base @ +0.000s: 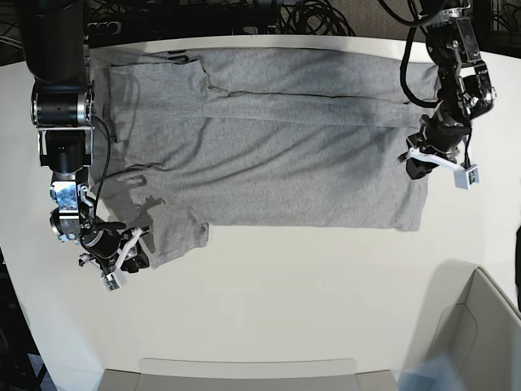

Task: Fold the T-shirt properly
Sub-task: 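Grasp the hem corners with both grippers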

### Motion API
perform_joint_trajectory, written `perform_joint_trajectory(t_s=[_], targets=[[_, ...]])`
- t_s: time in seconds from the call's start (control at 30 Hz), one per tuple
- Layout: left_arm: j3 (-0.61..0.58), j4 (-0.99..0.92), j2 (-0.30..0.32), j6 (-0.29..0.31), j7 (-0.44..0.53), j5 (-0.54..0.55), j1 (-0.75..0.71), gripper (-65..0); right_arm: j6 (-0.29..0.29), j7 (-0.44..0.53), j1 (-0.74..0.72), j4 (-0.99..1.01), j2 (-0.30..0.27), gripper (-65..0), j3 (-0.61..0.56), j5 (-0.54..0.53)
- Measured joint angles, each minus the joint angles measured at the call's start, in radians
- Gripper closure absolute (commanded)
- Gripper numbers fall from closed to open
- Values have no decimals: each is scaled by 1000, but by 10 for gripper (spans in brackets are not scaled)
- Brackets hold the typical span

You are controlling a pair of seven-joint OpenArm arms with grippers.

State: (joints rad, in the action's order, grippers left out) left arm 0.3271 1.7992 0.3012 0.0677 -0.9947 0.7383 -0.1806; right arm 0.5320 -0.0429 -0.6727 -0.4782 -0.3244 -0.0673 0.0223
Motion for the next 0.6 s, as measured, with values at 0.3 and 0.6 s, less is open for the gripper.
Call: perform_joint_trajectory(t_s=[0.3,0.6], targets=[[0,-2,-5,-1,1,-1,0,-88,14,-11,23,-133,-8,-150,-3,-19],[0,-9,-13,0,0,0,0,-88,16,-61,18,-90,31,-152,13,-57]])
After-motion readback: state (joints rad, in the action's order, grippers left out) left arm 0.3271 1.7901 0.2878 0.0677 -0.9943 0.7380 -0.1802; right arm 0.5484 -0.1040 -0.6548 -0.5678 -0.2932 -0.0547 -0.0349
